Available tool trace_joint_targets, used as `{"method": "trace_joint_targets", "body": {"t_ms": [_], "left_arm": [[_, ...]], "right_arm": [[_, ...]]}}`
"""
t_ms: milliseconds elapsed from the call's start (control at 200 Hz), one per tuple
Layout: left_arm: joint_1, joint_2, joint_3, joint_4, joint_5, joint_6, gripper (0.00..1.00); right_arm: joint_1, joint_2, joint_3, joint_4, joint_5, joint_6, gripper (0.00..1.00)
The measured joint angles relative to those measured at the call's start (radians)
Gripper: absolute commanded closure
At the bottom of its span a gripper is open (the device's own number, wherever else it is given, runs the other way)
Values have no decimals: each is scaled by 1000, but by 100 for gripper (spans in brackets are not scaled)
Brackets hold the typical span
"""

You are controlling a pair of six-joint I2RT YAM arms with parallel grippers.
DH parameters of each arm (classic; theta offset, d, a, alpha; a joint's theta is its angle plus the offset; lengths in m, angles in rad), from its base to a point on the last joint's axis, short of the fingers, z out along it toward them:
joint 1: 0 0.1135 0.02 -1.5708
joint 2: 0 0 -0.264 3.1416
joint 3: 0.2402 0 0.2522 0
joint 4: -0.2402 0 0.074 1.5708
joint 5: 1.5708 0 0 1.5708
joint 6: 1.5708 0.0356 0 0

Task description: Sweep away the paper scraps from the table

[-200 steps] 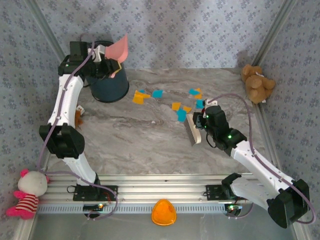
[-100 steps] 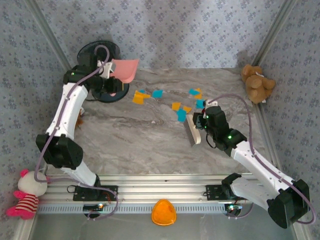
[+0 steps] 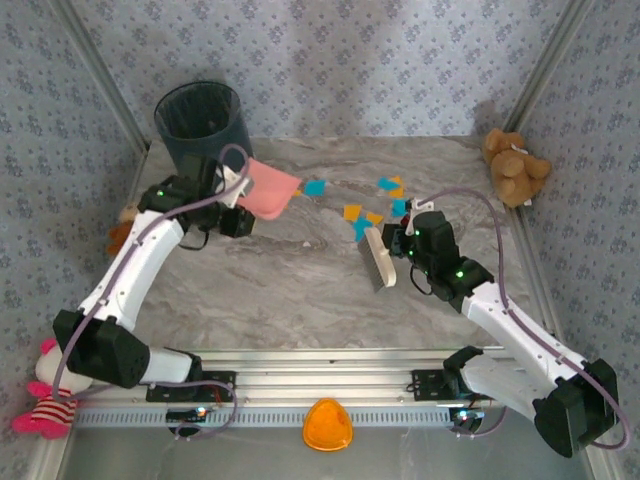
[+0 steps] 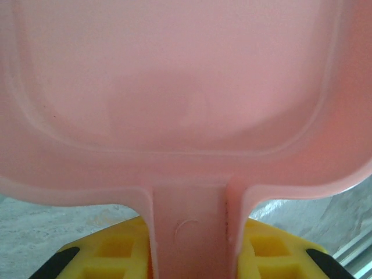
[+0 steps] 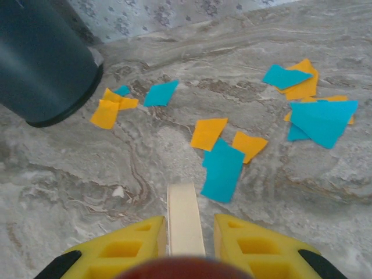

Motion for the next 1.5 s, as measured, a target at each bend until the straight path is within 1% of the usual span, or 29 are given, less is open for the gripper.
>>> {"method": "trace_joint_targets", "body": {"t_ms": [105,205,370,500,660,1024,1249,1389,1499], "left_arm": [[-37,-13,-64,21,-20,35,100],[-47,-13,-87,39,-23,65,100],[-48,-15,-104,72,-22,79,100],[-49,-17,-110,92,-21,82,100],[-51,-23,-135,112,-19,82,100],[-51,-23,-146,125,-26,84,100],[-51,-23,-147,125,-26,85,100],[-51,-22,-150,124,-27,86,100],[-51,-22,-150,124,-27,87,100]], "right_arm": [[-13,31,2,43,-44,11,100],[-27,87,14,84,-87,30,100],[-56,236,87,171,-145,67,100],[-80,385,169,262,-180,110,100],[-110,531,236,356,-194,176,100],[-181,753,324,505,-192,329,100],[-192,804,344,506,-164,376,100],[-192,801,340,483,-120,397,100],[-192,765,299,445,-70,404,100]]}}
